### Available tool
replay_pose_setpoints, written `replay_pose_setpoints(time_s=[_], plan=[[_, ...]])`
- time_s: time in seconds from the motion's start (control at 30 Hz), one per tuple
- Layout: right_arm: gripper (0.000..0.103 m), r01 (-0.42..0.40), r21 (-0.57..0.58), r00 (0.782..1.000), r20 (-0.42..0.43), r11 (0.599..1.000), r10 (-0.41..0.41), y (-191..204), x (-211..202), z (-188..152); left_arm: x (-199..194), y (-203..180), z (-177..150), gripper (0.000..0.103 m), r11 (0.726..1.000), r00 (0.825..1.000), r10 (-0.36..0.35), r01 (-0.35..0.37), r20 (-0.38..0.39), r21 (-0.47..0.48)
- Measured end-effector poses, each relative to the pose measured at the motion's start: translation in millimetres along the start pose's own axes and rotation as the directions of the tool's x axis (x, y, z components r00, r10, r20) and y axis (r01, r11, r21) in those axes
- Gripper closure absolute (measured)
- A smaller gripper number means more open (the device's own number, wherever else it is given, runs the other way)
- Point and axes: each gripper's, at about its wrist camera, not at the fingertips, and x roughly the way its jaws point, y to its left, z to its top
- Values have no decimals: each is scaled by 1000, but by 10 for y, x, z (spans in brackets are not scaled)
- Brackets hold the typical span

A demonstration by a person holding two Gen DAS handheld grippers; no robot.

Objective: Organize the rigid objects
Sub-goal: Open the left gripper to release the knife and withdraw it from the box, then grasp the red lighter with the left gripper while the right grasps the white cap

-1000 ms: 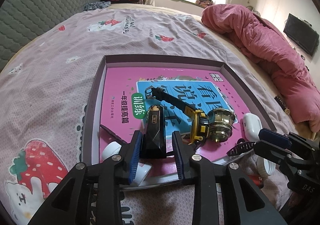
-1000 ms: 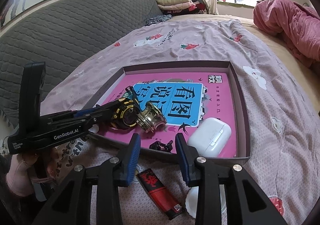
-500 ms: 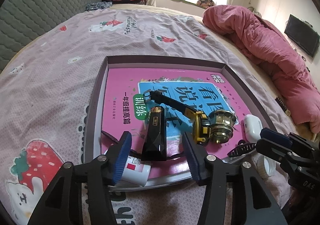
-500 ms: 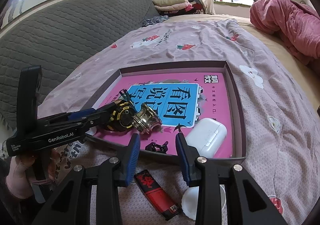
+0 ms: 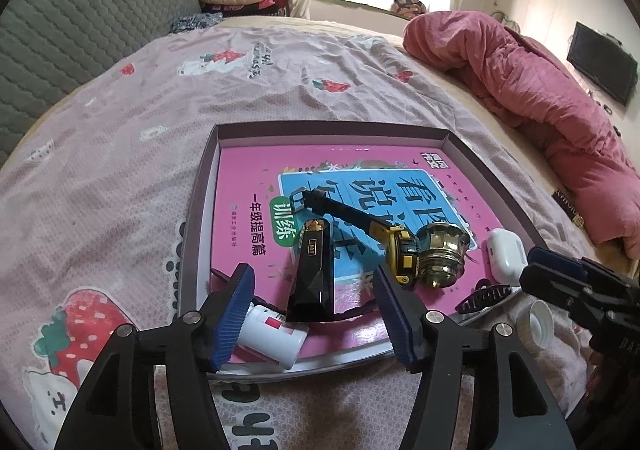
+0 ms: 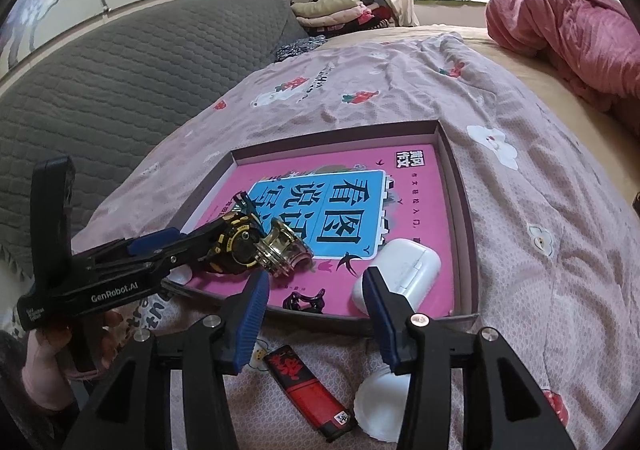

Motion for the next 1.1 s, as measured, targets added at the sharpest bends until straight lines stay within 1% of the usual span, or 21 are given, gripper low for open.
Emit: replay_pose_setpoints(time_s=[0.23,0.37,0.47,0.57,0.73,0.83,0.93,1.1], plan=[[55,-5,10,1000,13,1000,5,-31,-37,12,-141,-98,-8,38,999,999,-3,2,35,32],[54,-7,39,999,40,999,6,-92,-112,36,-244,-157,-10,35,999,999,-6,3,54,49],[53,-12,64,999,50,998,9,-151,-164,41,-310,-180,-37,34,999,998,-12,9,61,47],[51,2,76,998,58,997,-6,-192,-223,32,-363,-232,-91,34,998,998,-22,19,56,56],[51,30,84,997,67,996,-36,-260,-362,-15,-458,-400,-187,34,995,998,-37,32,53,92],[51,56,92,996,62,994,-61,-303,-459,-56,-500,-539,-264,33,993,997,-61,56,39,108],[51,74,98,996,46,992,-78,-341,-519,-98,-530,-693,-350,33,987,997,-79,75,21,143],[51,129,87,992,-8,988,-129,-348,-584,-211,-526,-888,-448,33,974,995,-96,95,-5,206]])
